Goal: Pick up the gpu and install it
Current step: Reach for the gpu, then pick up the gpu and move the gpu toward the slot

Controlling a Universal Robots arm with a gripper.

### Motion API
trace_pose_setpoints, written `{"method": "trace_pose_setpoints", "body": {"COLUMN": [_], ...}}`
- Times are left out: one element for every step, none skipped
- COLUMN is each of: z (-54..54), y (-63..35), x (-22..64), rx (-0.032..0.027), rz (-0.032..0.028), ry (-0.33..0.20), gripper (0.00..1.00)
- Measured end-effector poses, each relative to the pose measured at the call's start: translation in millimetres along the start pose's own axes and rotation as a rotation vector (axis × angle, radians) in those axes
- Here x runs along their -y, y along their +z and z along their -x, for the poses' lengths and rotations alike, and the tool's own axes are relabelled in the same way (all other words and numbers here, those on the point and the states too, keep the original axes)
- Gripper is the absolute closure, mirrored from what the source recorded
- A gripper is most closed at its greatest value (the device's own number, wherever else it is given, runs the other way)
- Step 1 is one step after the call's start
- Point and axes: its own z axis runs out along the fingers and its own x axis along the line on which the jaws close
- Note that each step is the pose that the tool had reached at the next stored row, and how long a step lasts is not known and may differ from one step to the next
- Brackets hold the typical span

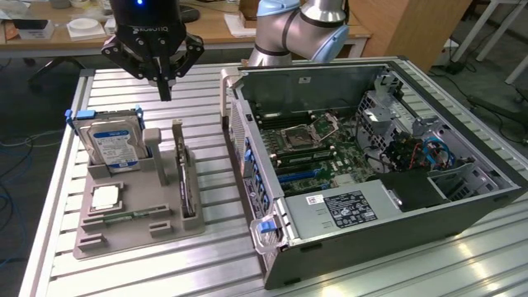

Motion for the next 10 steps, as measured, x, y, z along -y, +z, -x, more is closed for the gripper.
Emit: {"method": "trace_pose_setpoints", "body": {"z": [0.0, 0.0, 0.0, 0.0, 0.0, 0.0, 0.0, 0.0, 0.0, 0.0], "y": [0.0, 0.0, 0.0, 0.0, 0.0, 0.0, 0.0, 0.0, 0.0, 0.0], "x": [0.0, 0.0, 0.0, 0.0, 0.0, 0.0, 0.0, 0.0, 0.0, 0.0], "rx": [0.0000, 0.0000, 0.0000, 0.0000, 0.0000, 0.0000, 0.0000, 0.0000, 0.0001, 0.0000], "rz": [0.0000, 0.0000, 0.0000, 0.0001, 0.0000, 0.0000, 0.0000, 0.0000, 0.0000, 0.0000], "ry": [0.000, 0.000, 0.000, 0.000, 0.000, 0.000, 0.000, 0.000, 0.000, 0.000], "gripper": [0.90, 0.90, 0.90, 0.90, 0.90, 0.90, 0.90, 0.90, 0.90, 0.90]}}
